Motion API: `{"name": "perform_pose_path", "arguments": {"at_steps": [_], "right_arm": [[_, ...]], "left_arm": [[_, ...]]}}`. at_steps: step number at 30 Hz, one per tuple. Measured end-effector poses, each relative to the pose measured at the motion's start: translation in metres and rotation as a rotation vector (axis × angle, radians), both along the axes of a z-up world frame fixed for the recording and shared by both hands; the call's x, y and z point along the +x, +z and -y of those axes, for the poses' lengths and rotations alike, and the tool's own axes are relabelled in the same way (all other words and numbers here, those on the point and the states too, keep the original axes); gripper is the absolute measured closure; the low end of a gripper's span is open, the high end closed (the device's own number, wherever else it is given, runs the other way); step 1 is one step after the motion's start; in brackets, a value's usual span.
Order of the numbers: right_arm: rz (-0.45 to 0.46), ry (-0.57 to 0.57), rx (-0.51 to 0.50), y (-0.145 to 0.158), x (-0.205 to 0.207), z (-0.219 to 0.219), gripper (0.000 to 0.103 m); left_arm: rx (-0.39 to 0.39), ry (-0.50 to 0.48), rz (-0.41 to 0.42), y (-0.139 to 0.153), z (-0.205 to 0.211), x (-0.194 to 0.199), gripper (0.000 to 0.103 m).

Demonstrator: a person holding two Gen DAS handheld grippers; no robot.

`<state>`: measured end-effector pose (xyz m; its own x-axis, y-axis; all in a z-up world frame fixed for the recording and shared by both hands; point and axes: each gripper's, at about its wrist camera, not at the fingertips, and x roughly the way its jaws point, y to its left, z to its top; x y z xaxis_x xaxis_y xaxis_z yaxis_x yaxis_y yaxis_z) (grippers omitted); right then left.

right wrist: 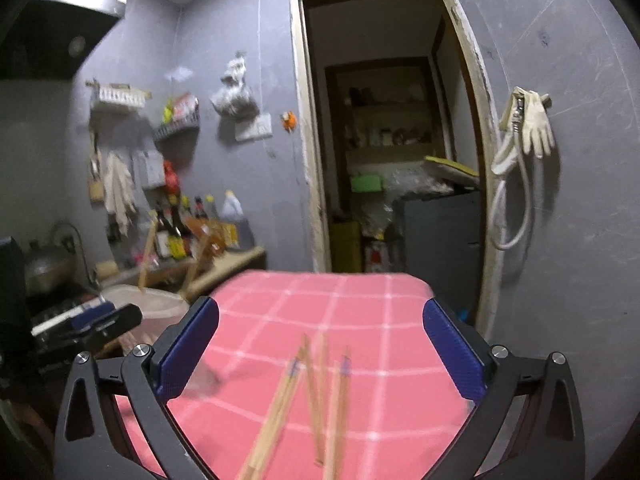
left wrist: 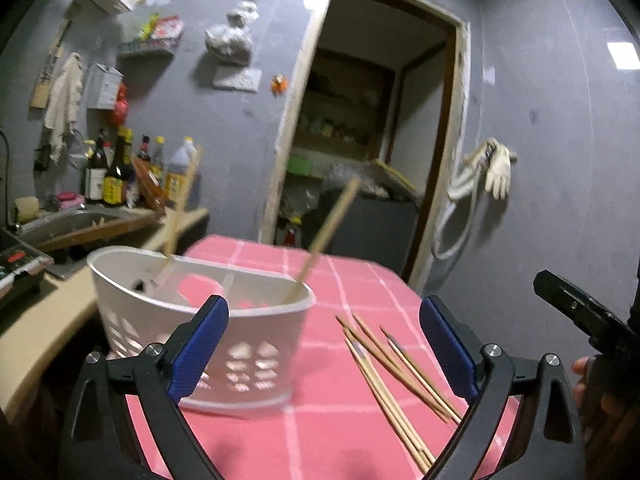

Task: Organize utensils
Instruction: 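Move both tools back to the remaining chopsticks on the cloth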

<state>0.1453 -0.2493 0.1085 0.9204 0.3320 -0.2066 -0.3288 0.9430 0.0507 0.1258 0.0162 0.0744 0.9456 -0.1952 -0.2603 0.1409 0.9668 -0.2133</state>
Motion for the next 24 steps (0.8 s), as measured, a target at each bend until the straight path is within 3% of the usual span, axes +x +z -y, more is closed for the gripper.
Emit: {"name": "perform_pose_path", "arguments": {"at_steps": [8, 11, 16, 24], "right_arm": [[-0.178, -0.010, -0.027, -0.032, 0.022, 0.025, 0.000], [-0.237, 0.001, -0.017, -0.044, 0.032, 0.032, 0.006], [-0.340, 0.025, -0.039, -0.063, 0.050, 0.031, 0.024], [-0.469, 0.066, -0.107, -0.088, 0.073, 0.019, 0.050]], "left_arm": [[0.046, -0.051, -0.167, -0.028, 0.037, 0.022, 0.009], [0.067, -0.065, -0.217, -0.038, 0.046, 0.032, 0.010], [0.085, -0.089, -0.291, -0.050, 0.057, 0.045, 0.011], [0.116, -0.157, -0.423, -0.068, 0.072, 0.075, 0.038]]}}
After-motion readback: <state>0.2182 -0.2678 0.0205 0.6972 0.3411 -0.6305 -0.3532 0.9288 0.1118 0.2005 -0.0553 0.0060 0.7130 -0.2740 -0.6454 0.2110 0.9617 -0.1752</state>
